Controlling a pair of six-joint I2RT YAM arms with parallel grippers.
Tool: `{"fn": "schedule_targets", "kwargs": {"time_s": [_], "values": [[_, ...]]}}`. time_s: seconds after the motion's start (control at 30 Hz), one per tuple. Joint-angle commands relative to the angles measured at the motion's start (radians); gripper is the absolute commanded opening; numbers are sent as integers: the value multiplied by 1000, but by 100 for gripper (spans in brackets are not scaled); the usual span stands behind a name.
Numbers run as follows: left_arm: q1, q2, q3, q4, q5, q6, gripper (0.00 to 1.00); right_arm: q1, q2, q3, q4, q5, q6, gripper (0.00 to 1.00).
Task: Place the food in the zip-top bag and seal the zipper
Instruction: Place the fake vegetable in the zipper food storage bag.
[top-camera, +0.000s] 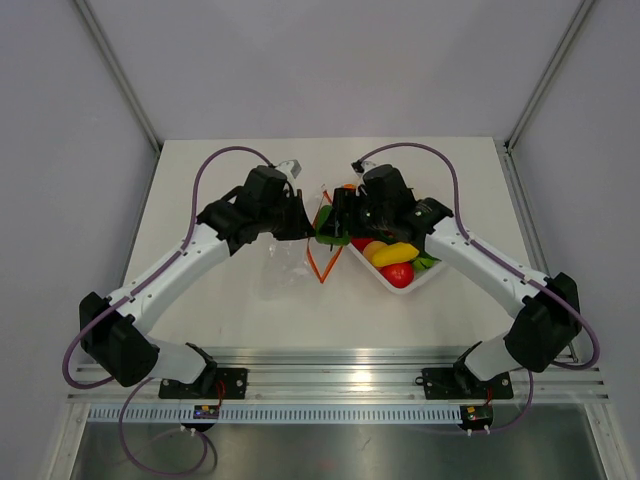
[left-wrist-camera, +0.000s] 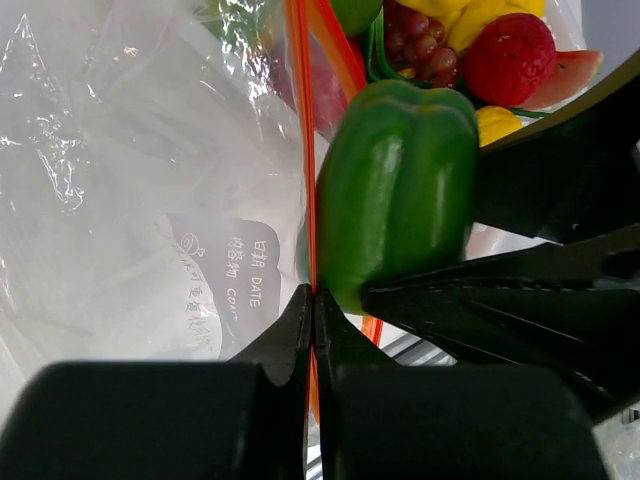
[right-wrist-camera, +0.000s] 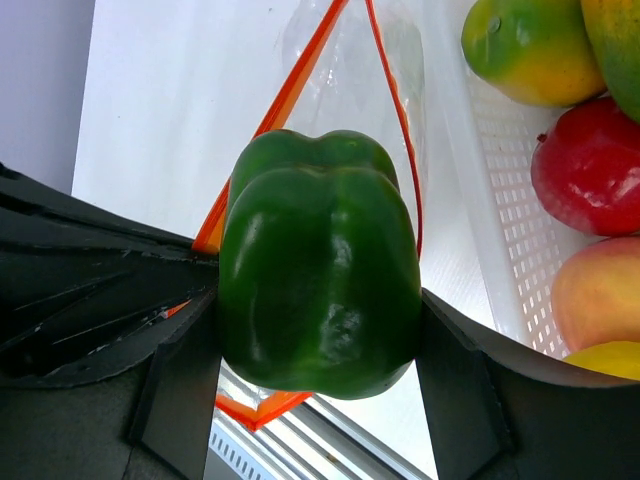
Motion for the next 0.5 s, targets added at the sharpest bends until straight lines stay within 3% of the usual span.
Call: {"fn": "schedule_targets", "kwargs": {"time_s": [0.0, 0.47], "values": [[-4, -36, 48, 58, 59, -18, 0, 14, 3, -6, 49, -16, 15, 36], [-3, -53, 66, 90, 102, -41, 0, 37, 21, -2, 5, 24, -7, 41]]}}
